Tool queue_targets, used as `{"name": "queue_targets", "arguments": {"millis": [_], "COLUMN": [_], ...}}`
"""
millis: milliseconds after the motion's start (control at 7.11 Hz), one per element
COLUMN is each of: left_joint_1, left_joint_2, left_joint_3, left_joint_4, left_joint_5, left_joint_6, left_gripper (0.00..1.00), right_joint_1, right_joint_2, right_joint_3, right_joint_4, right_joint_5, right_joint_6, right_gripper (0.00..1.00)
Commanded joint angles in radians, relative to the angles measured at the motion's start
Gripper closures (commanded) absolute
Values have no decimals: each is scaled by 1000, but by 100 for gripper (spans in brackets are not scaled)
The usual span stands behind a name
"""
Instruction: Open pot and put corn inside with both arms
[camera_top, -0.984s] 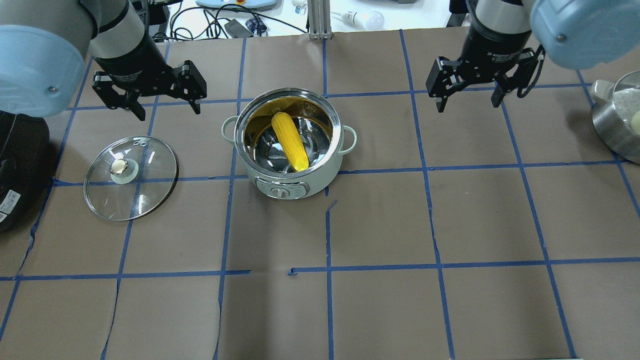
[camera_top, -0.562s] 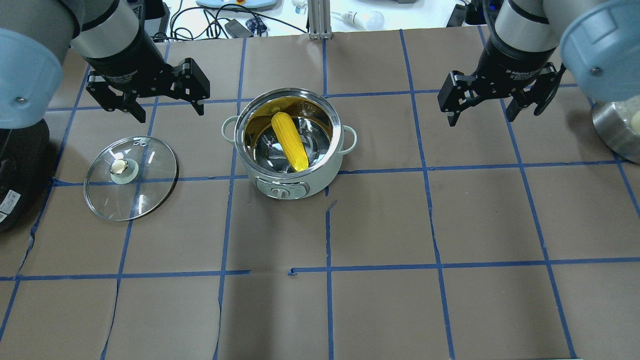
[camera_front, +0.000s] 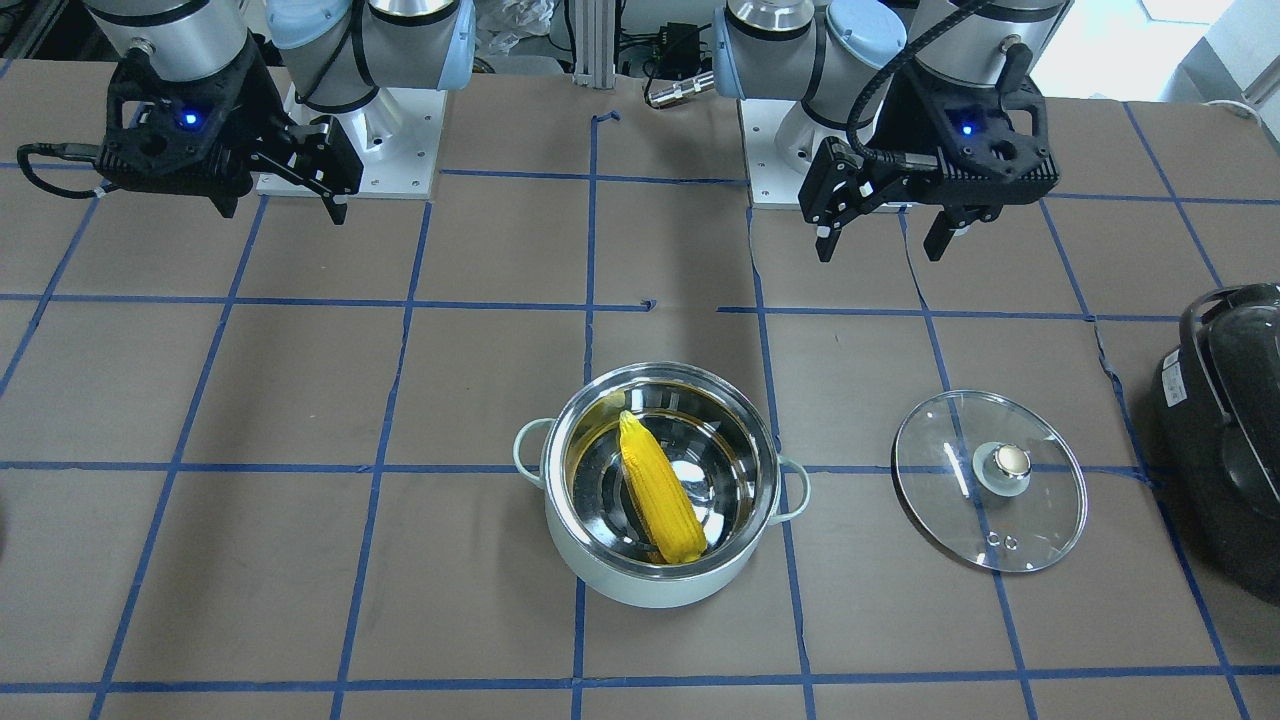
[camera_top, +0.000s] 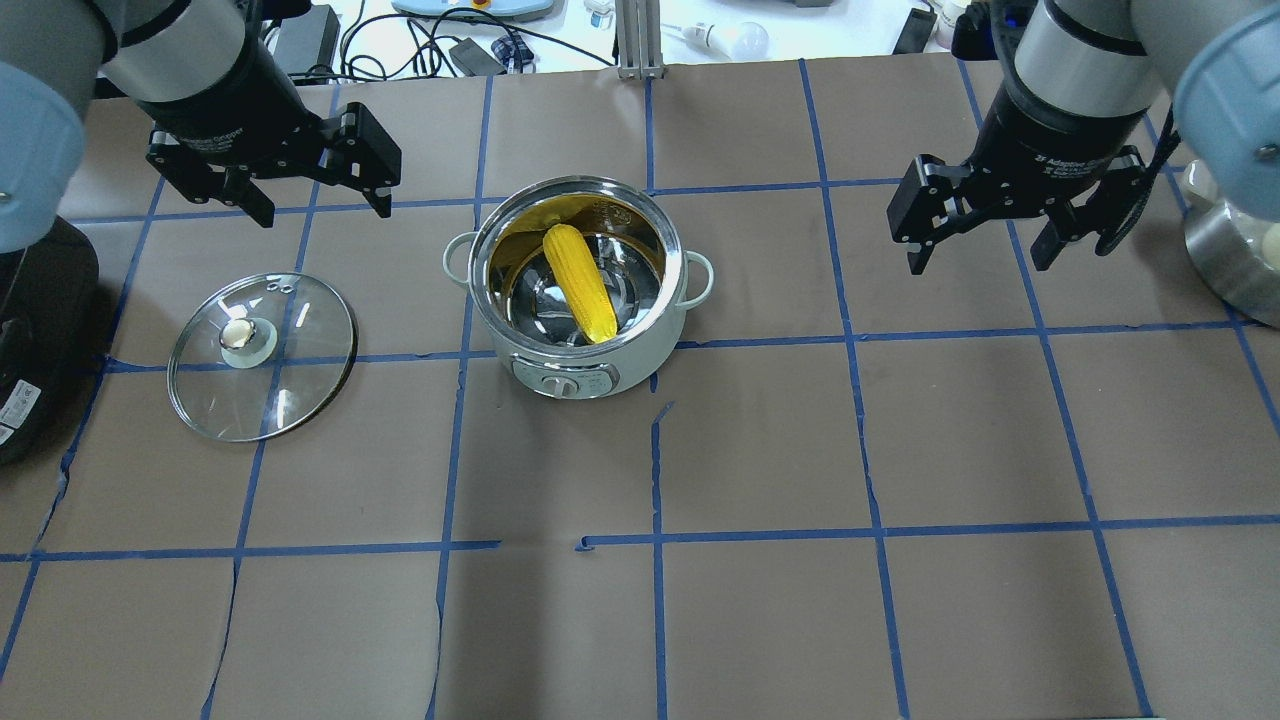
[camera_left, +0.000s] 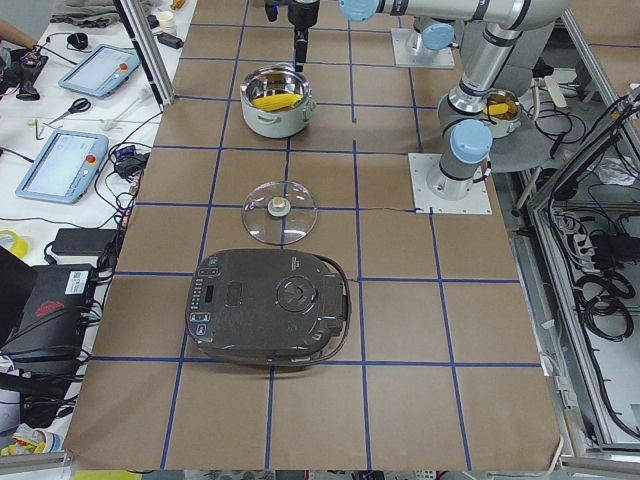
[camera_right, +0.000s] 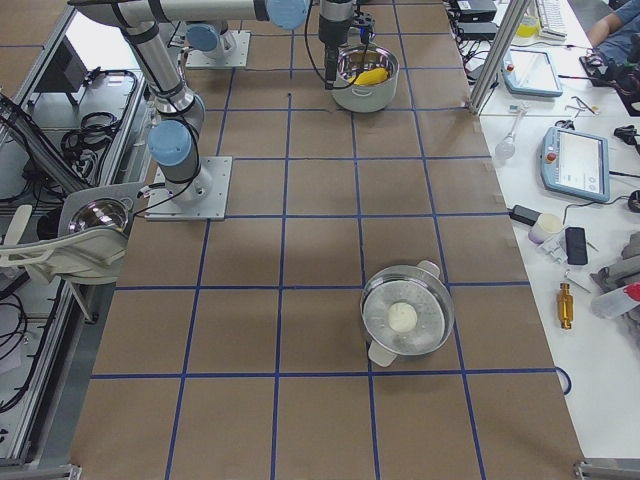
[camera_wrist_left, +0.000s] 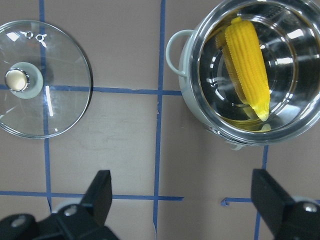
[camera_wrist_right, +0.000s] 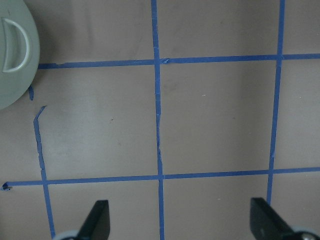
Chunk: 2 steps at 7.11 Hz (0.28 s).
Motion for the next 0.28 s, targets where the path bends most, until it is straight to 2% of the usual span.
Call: {"name": "queue_targets", "arguments": {"millis": [0, 141], "left_joint_1": [-3, -3], "left_joint_2": [-1, -1], "left_joint_3": [2, 2], "left_joint_4": [6, 6], "left_joint_5": [3, 3], "left_joint_6": [27, 38], "left_gripper": [1, 1], "right_joint_1": [0, 0], "right_joint_2": [-2, 0], "right_joint_3": [1, 1], "right_joint_4": [2, 1], "right_joint_5": [6, 8], "right_joint_6": [-4, 1], "right_gripper": [0, 0]}}
